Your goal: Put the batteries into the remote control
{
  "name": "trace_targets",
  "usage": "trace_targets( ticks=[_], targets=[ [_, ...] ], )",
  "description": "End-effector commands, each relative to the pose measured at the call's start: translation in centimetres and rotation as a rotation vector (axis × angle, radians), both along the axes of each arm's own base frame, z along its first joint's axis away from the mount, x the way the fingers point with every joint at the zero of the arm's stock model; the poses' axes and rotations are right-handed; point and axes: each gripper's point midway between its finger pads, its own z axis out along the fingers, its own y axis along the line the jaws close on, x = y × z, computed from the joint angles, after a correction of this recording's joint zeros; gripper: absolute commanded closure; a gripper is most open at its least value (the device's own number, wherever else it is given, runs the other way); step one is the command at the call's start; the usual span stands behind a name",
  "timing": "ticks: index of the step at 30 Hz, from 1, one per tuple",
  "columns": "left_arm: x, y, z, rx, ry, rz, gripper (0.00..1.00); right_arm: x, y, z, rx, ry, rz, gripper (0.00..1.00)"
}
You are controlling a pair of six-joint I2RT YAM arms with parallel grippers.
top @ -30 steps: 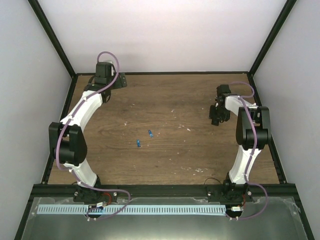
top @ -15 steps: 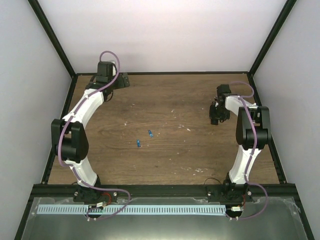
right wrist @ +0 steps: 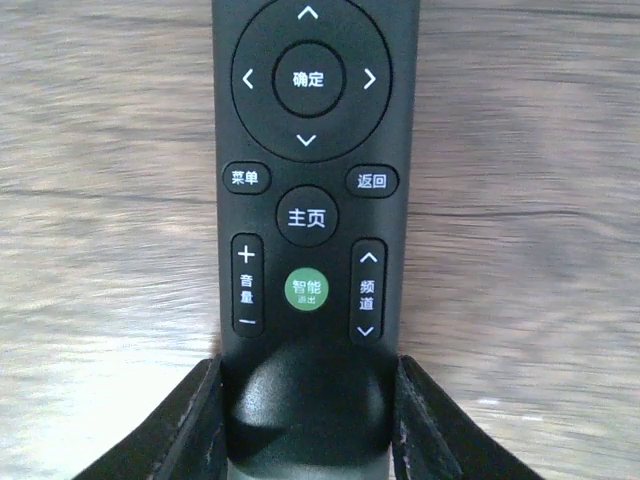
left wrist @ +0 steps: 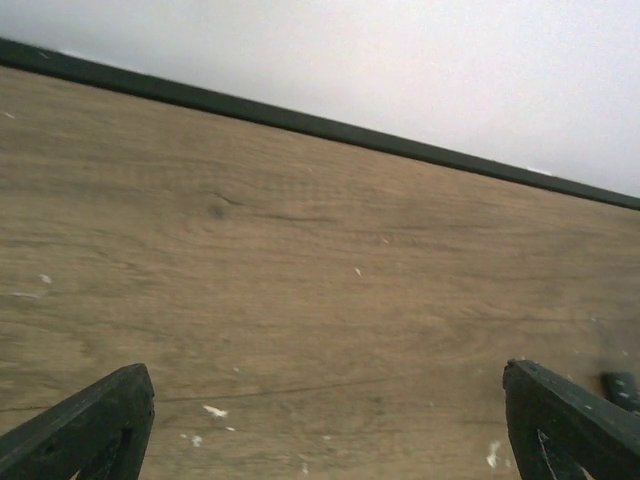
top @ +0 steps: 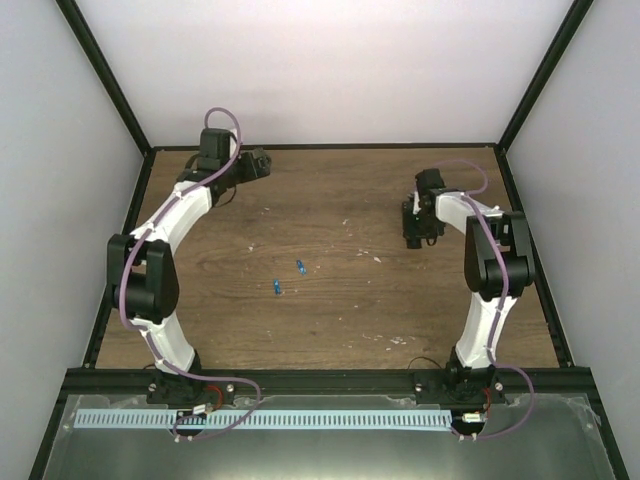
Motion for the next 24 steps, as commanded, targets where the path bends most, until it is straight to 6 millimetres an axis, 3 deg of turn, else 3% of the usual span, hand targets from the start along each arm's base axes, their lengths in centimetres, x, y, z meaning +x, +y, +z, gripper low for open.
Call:
trace_targets(
  ticks=[1, 9, 12, 18, 24],
  targets=[
    [-0.5, -2.6, -0.4, -0.124, -0.004, -0.069, 0.05, 0.9, 5.6, 1.5, 0.09, -0.047, 0.134, 0.72],
    [-1.1, -4.6, -1.9, -0.258, 0.022, -0.108, 0.08, 2.7, 17.3, 6.9, 0.312, -0.203, 0.402, 0.72],
    [-1.3, -5.3, -2.3, -0.292, 0.025, -0.119, 0.1, 2.7, 20.7, 7.8, 0.361, -0.212, 0.476, 0.72],
    [-2.0, -7.2, -3.5, -0.318, 0.071, -0.141, 0.13, 2.3, 25.0, 9.2, 0.423, -0.22, 0.563, 0.72],
    [-2.9, -10.1, -3.8, -0.347, 0.095, -0.207, 0.15, 2.2, 26.7, 10.9, 0.502, -0.244, 0.6, 0.73]
  ],
)
